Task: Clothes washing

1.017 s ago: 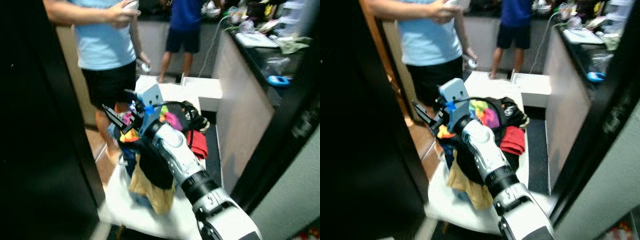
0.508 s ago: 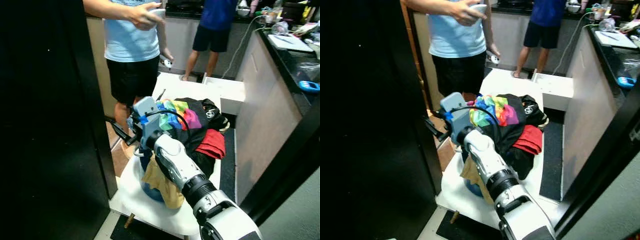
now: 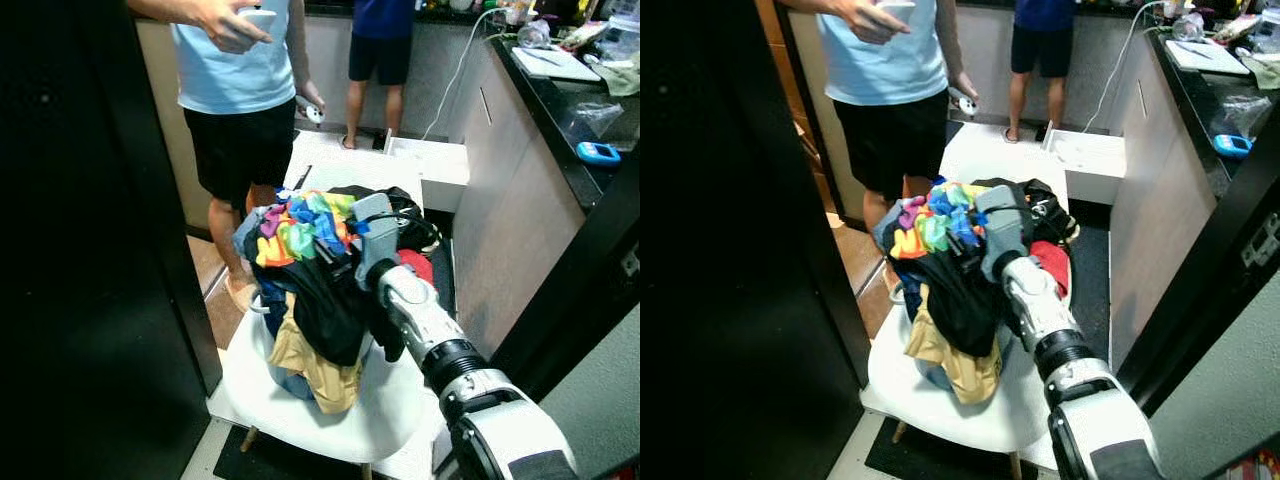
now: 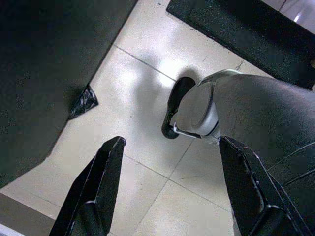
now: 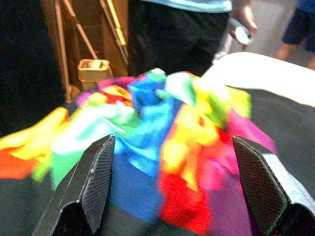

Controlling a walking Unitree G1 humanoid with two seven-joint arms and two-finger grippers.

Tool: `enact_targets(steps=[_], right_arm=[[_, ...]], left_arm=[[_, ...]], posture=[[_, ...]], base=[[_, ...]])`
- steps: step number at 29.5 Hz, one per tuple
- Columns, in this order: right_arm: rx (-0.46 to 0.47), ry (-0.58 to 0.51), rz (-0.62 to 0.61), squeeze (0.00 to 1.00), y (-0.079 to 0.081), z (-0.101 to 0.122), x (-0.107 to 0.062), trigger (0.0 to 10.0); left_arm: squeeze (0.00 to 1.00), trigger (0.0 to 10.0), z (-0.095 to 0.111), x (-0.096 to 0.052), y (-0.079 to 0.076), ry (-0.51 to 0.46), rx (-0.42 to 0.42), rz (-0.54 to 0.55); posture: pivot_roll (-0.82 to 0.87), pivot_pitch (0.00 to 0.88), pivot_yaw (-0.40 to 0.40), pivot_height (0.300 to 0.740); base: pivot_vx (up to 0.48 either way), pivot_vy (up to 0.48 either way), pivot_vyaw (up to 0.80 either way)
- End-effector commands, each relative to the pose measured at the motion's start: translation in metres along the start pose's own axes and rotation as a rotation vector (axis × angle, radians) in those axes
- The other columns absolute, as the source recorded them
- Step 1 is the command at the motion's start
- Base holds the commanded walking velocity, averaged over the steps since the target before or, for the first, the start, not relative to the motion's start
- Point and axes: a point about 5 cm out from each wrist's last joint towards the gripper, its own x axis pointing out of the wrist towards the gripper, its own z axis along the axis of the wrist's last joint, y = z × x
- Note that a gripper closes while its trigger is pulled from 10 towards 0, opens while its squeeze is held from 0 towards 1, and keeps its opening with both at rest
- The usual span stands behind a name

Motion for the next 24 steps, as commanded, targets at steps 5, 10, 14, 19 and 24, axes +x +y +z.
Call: enact_targets(steps=[5,10,14,19,24], right_arm=[[-0.002,0.086,0.086,0.0,0.019,-0.021,-0.003,10.0],[-0.044,0.234,0.207,0.0,0.038,-0.054,-0.016,10.0],[-0.058,0.27,0.219,0.0,0.039,-0.062,-0.019,10.0],[-0.058,0.298,0.199,0.0,0.039,-0.07,-0.023,6.0],[-0.009,0.29,0.189,0.0,0.043,-0.07,-0.022,0.0]], left_arm=[[0.0,10.0,-0.002,0.0,0.001,0.008,0.019,-0.011],[0.0,10.0,-0.002,0.0,0.001,0.01,0.019,-0.012],[0.0,10.0,-0.003,-0.001,0.001,0.013,0.019,-0.012],[0.0,10.0,-0.004,-0.001,0.001,0.018,0.021,-0.011],[0.0,10.0,-0.004,-0.001,0.001,0.019,0.02,-0.012]], posture=[[0.18,0.0,-0.041,0.74],[0.18,0.0,-0.039,0.74],[0.18,0.0,-0.038,0.74],[0.17,0.0,-0.038,0.74],[0.18,0.0,-0.043,0.74]], base=[[0.0,0.0,0.0],[0.0,0.0,0.0],[0.0,0.0,0.0],[0.0,0.0,0.0],[0.0,0.0,0.0]])
